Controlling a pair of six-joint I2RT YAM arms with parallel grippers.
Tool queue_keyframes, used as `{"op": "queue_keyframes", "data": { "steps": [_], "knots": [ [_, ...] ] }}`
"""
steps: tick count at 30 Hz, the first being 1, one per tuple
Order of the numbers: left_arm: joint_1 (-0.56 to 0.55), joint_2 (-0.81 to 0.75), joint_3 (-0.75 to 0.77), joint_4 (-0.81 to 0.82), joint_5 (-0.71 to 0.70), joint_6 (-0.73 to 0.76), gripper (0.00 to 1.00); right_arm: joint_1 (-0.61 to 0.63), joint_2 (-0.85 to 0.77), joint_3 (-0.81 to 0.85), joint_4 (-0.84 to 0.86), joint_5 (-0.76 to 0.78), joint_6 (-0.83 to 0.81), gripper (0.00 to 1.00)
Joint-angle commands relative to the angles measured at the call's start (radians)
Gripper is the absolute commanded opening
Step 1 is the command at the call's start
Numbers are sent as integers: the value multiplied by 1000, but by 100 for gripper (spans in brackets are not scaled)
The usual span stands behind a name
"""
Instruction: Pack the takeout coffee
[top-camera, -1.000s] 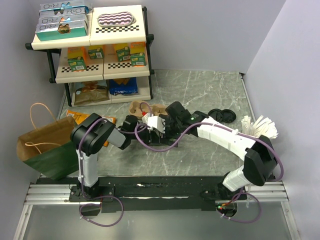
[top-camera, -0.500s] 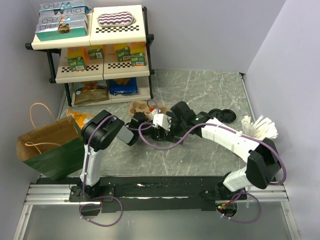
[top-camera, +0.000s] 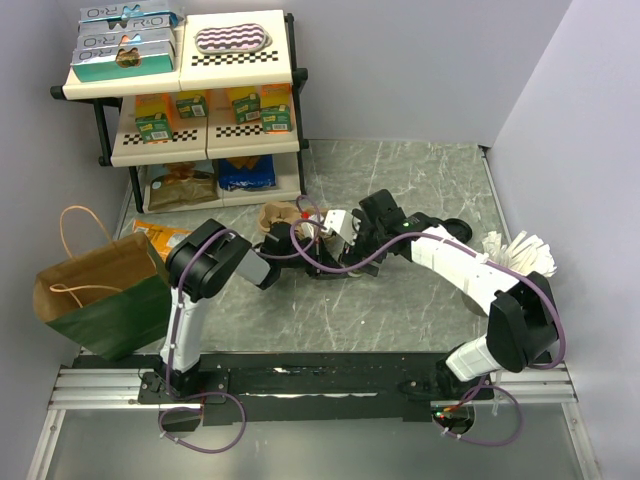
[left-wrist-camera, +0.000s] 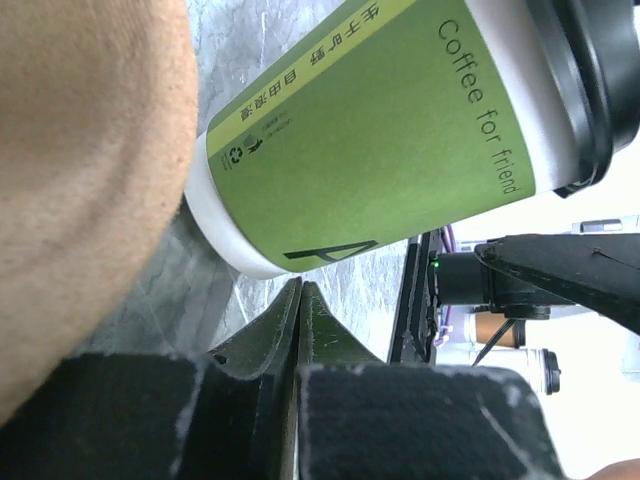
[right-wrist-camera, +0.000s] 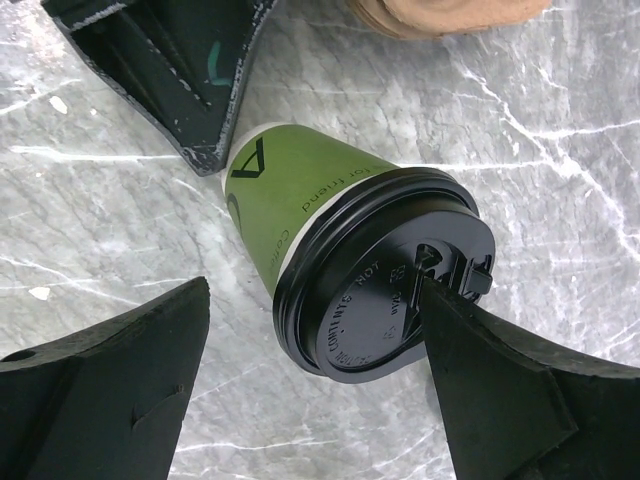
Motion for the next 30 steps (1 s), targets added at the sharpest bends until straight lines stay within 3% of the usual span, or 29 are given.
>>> {"op": "queue_keyframes", "data": {
  "steps": [1,6,20,23,26,29,30],
  "knots": [
    [-5,-11,8,39,6,23,4,5,-29,35,-15,-23,15,90],
    [3,-60,-38,32,16,40,5,13,-41,46,-23,-27,16,89],
    [43,-277,-114,-209,101,239,8,59,-85,73,-64,-41,21,89],
    [69,-378,-111,-357,103,319,9,65,-110,89,-70,-43,-17,89],
    [100,-504,-70,-616,68,455,14,98,-165,54,-87,-98,-125,87],
    [142,-634,19,-957,-93,551,15,177,-203,28,-138,-118,-276,79],
    [162,-645,71,-1037,-140,549,15,195,-205,27,-153,-124,-332,71]
  ]
}}
